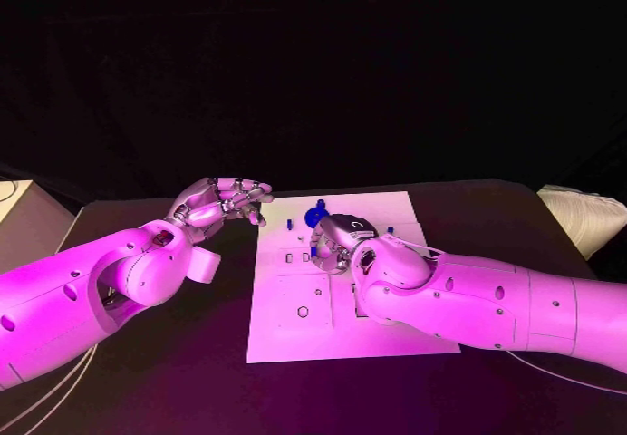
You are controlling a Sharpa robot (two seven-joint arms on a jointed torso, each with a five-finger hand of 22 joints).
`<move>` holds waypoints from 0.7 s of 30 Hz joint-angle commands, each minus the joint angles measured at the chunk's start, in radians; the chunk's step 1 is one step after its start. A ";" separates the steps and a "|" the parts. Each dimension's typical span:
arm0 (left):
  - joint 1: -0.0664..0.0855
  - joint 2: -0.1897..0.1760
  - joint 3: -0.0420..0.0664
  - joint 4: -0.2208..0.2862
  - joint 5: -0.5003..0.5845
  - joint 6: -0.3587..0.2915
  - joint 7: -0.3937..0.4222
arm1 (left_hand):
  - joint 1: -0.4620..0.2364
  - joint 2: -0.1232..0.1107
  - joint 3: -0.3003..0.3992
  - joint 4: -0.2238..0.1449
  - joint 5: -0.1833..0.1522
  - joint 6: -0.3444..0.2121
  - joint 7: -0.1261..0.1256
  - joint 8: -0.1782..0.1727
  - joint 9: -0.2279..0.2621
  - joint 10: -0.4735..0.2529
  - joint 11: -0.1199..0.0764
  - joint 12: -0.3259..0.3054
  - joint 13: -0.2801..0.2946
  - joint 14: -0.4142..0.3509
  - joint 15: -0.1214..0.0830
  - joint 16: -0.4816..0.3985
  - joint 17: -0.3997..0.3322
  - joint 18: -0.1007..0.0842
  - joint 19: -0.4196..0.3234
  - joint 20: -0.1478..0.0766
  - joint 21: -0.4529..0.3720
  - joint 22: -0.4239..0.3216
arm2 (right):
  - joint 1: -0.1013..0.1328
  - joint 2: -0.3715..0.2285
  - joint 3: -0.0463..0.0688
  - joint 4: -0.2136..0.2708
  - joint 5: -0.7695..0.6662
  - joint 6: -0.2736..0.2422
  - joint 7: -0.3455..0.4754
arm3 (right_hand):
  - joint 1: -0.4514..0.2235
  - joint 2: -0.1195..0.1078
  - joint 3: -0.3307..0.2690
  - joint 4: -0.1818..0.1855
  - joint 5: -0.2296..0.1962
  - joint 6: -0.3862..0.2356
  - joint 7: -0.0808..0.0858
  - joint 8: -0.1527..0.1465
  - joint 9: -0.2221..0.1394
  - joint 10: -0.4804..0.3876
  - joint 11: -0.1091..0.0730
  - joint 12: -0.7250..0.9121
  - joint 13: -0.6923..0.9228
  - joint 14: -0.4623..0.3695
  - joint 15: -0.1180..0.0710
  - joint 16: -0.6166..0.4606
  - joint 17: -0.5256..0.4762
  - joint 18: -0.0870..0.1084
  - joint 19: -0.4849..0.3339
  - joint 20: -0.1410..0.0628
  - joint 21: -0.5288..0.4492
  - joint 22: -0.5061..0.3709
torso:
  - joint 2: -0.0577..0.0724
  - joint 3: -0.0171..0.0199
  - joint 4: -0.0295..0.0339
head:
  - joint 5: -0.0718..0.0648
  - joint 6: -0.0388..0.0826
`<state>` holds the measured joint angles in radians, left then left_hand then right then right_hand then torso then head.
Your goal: Assemble the parts on the task board
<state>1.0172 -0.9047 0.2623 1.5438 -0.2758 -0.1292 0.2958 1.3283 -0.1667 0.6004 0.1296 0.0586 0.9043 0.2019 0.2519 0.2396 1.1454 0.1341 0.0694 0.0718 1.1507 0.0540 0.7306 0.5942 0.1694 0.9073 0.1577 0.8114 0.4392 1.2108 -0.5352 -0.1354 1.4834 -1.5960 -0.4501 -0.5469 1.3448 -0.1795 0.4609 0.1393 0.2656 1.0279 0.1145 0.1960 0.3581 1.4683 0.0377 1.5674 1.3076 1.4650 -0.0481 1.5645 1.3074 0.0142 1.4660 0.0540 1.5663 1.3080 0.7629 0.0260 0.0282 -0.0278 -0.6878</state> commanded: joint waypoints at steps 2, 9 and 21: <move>0.000 0.001 0.001 0.001 -0.004 0.018 0.001 | -0.004 0.001 0.001 -0.003 -0.002 -0.006 -0.002 -0.005 0.001 -0.002 -0.002 -0.003 0.001 -0.007 0.003 0.006 0.001 0.012 -0.007 -0.002 0.002 0.001 | -0.004 0.004 -0.002 -0.007 -0.027 0.008 -0.003 | -0.002 -0.010 0.003 -0.006 0.003 0.000 0.005 0.003 0.008 0.103 0.002 0.003 0.263 0.106 0.003 0.006 0.263 -0.014 0.105 0.003 0.005 0.263 | 0.000 -0.0002 0.0000 | 0.001 -0.001; 0.000 0.001 0.001 0.000 -0.004 0.020 0.000 | -0.004 0.001 0.001 -0.003 -0.002 -0.006 -0.002 -0.005 0.001 -0.002 -0.002 -0.003 0.001 -0.007 0.003 0.006 0.001 0.012 -0.007 -0.002 0.002 0.001 | -0.008 0.008 -0.003 -0.011 -0.031 0.004 -0.001 | -0.008 -0.017 0.002 -0.007 0.001 -0.009 0.008 0.001 0.007 0.103 0.005 0.003 0.263 0.106 0.007 0.006 0.263 -0.014 0.105 0.006 0.005 0.263 | 0.000 -0.0007 -0.0007 | 0.000 -0.002; 0.000 0.001 0.001 0.000 -0.006 0.023 -0.002 | -0.005 0.001 0.001 -0.002 -0.002 -0.007 -0.001 -0.006 0.002 -0.003 -0.001 -0.003 0.001 -0.008 0.003 0.006 0.001 0.012 -0.009 -0.001 0.004 0.002 | -0.009 0.009 -0.004 -0.008 -0.034 0.007 0.009 | -0.017 -0.028 0.000 -0.007 -0.003 -0.018 0.012 -0.002 0.005 0.103 0.009 0.003 0.263 0.106 0.011 0.006 0.263 -0.014 0.105 0.010 0.005 0.263 | 0.000 0.0003 -0.0007 | 0.000 -0.005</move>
<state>1.0172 -0.9045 0.2623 1.5426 -0.2770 -0.1261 0.2912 1.3283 -0.1667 0.6004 0.1296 0.0586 0.9042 0.2019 0.2519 0.2403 1.1454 0.1341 0.0694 0.0717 1.1472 0.0576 0.7306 0.5941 0.1695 0.9074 0.1576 0.8114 0.4402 1.2050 -0.5262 -0.1372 1.4748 -1.6196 -0.4555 -0.5442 1.3279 -0.1963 0.4640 0.1362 0.2671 1.0150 0.1239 0.1952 0.3630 1.4647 0.0413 1.5674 1.3075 1.4685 -0.0447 1.5645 1.3073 0.0143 1.4660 0.0540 1.5663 1.3078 0.7628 0.0256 0.0274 -0.0272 -0.6924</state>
